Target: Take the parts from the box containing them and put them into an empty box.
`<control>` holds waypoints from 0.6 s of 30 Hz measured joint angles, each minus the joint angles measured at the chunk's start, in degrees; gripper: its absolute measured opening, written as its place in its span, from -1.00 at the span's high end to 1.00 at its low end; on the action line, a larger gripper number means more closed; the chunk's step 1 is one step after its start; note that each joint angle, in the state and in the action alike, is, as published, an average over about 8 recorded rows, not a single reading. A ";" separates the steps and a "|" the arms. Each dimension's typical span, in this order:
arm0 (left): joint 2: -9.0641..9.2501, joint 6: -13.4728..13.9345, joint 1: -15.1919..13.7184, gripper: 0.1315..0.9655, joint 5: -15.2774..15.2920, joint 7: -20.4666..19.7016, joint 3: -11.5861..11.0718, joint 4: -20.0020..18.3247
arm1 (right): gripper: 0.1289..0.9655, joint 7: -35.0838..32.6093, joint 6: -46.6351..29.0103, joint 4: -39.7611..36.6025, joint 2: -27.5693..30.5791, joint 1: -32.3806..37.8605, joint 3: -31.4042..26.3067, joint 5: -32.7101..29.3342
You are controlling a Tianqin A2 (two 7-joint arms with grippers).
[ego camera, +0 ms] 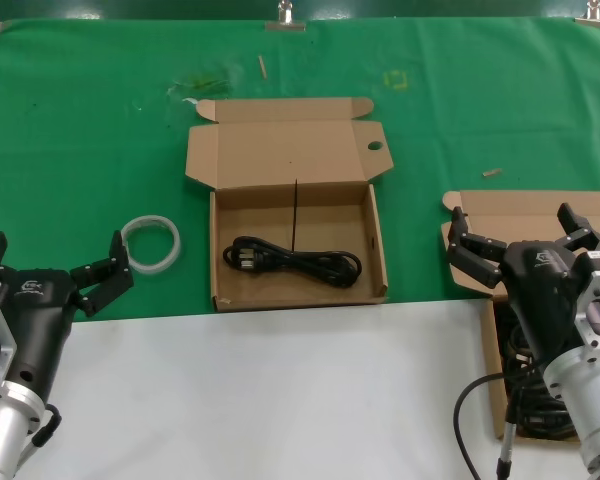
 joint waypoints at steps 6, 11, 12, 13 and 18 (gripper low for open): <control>0.00 0.00 0.00 -1.00 0.00 0.00 0.00 0.00 | -1.00 0.00 0.00 0.00 0.00 0.00 0.00 0.00; 0.00 0.00 0.00 -1.00 0.00 0.00 0.00 0.00 | -1.00 0.00 0.00 0.00 0.00 0.00 0.00 0.00; 0.00 0.00 0.00 -1.00 0.00 0.00 0.00 0.00 | -1.00 0.00 0.00 0.00 0.00 0.00 0.00 0.00; 0.00 0.00 0.00 -1.00 0.00 0.00 0.00 0.00 | -1.00 0.00 0.00 0.00 0.00 0.00 0.00 0.00; 0.00 0.00 0.00 -1.00 0.00 0.00 0.00 0.00 | -1.00 0.00 0.00 0.00 0.00 0.00 0.00 0.00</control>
